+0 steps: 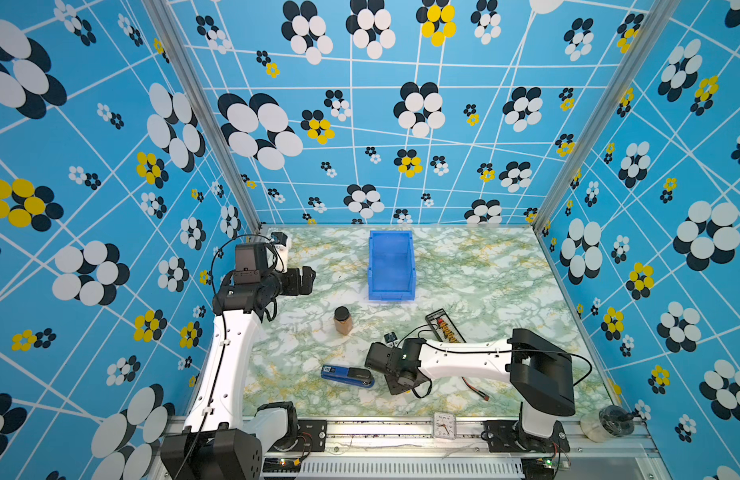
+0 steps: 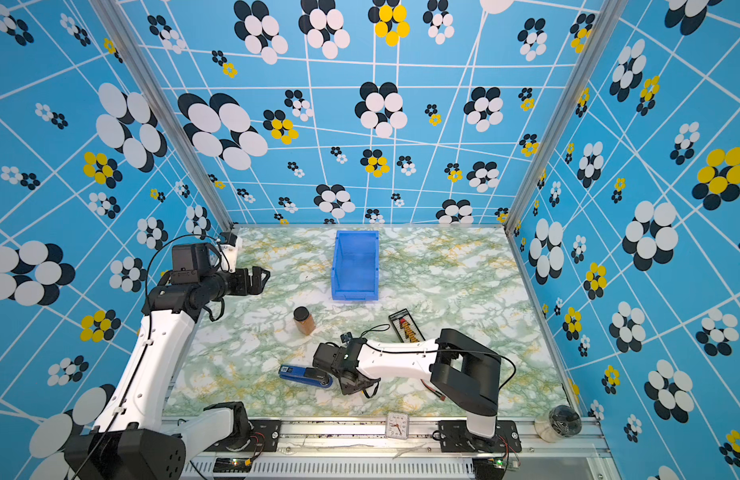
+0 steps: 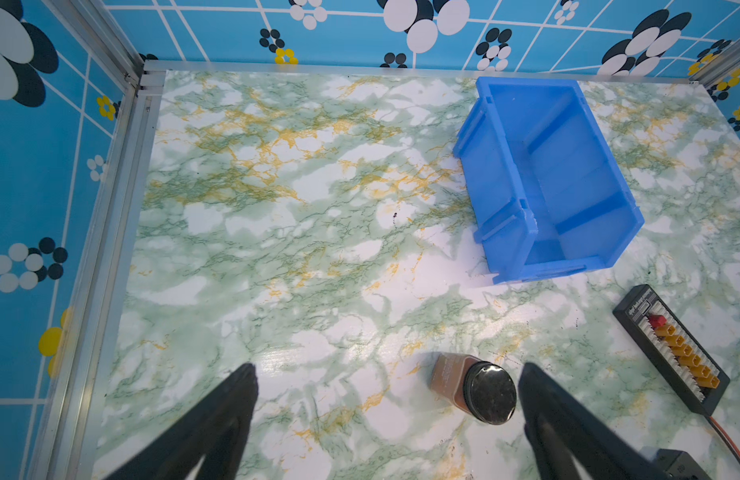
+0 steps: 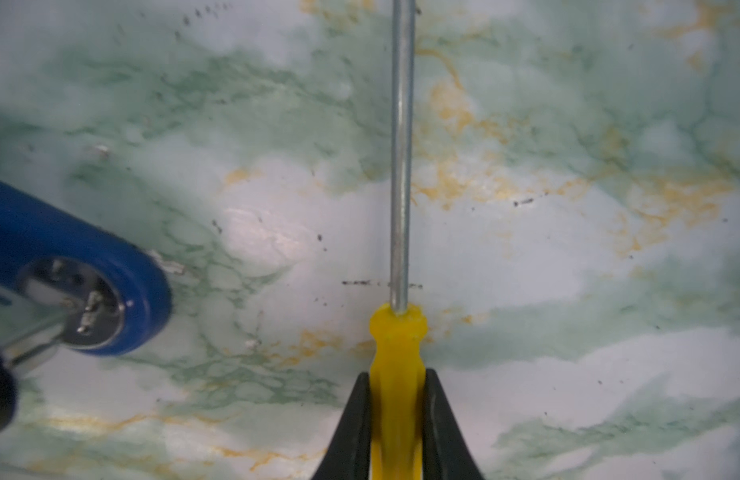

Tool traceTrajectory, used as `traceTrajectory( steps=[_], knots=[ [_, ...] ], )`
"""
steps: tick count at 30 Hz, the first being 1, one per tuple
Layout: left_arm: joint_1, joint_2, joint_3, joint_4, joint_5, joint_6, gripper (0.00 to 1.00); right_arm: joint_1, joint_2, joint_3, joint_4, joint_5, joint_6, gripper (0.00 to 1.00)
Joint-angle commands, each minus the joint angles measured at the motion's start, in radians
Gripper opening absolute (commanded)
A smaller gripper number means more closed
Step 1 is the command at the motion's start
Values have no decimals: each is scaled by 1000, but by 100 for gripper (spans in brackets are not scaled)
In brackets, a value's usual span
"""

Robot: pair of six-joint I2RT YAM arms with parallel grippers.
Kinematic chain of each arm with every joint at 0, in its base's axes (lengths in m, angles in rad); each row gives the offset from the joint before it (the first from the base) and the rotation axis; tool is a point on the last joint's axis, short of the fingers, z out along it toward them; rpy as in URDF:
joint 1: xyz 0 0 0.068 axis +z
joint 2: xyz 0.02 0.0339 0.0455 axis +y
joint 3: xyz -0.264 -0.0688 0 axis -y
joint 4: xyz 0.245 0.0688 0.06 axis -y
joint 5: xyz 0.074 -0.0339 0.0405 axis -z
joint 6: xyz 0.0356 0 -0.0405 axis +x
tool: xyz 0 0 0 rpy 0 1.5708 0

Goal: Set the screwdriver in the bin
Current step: 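Lift the screwdriver with the right gripper and carry it over the blue bin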

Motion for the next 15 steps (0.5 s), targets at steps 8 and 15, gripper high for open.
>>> traceTrajectory(
  steps=[8, 15],
  knots=[
    [6, -35, -24, 25, -31, 30, 99, -123, -145, 122, -94, -12, -127, 16],
    [-1, -40, 1, -34, 66, 53, 99, -327, -66, 405, -185, -49, -300, 18]
  ],
)
